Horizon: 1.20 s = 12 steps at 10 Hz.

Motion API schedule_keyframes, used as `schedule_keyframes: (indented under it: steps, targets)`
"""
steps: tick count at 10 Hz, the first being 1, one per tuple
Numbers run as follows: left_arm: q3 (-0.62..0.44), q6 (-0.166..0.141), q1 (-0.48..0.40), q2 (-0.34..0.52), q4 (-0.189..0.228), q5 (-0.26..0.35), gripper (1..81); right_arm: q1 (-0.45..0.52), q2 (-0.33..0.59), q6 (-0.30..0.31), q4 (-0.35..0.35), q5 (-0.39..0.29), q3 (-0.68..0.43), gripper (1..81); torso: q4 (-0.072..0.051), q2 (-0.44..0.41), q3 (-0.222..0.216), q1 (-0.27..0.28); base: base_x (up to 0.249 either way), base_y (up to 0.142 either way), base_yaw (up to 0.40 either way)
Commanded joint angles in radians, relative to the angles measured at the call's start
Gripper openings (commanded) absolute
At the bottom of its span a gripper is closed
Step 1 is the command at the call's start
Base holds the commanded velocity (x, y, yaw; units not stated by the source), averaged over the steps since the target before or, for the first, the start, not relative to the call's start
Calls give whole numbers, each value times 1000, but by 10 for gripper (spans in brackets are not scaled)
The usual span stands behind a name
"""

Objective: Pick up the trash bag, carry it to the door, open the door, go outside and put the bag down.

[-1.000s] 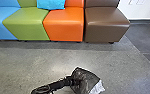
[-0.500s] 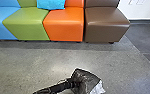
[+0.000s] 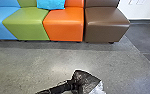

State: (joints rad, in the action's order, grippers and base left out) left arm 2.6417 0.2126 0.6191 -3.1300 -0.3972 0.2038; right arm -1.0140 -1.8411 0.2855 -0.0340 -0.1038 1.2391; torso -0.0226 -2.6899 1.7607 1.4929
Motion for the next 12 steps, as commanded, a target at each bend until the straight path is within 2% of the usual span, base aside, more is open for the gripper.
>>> schedule_keyframes:
  steps: [1, 2, 3, 5, 7, 8, 9, 10, 12]
  targets:
    - [1, 4, -46, -1, 11, 106, 10, 41, 58, -2, 9, -62, -12, 811, 0, 0, 0, 0, 0, 0, 0]
    - [0, 5, -45, 3, 11, 105, 10, 40, 53, -2, 9, -62, -11, 811, 0, 0, 0, 0, 0, 0, 0]
    - [-3, 7, -45, 5, 11, 106, 10, 41, 49, -2, 11, -63, -6, 811, 0, 100, 0, -64, 0, 0, 0]
    - [-5, 2, -48, 0, 21, 111, 10, 41, 46, -2, 9, -63, -3, 811, 0, 106, 0, -69, 0, 0, 0]
    - [-5, 7, -48, 16, 15, 189, 10, 36, 35, -2, 9, -62, 3, 811, 0, 143, 0, -92, 0, 0, 0]
    - [-14, 7, -43, 25, 20, 196, 10, 28, 23, -2, 8, -62, 9, 811, 0, 175, 0, -108, 0, 0, 0]
    - [-40, 8, -42, 46, 21, 238, 10, 28, 15, -2, 8, -63, 20, 811, 0, 208, -28, -125, 0, 0, 0]
    - [-95, 8, -42, 77, 21, 262, 10, 22, 7, -2, 8, -62, 31, 811, 0, 241, -100, -140, 0, 0, 0]
    - [-218, 11, -32, 152, 32, 289, 10, 2, -28, -3, 8, -60, 75, 811, 0, 291, -119, -164, 0, 0, 0]
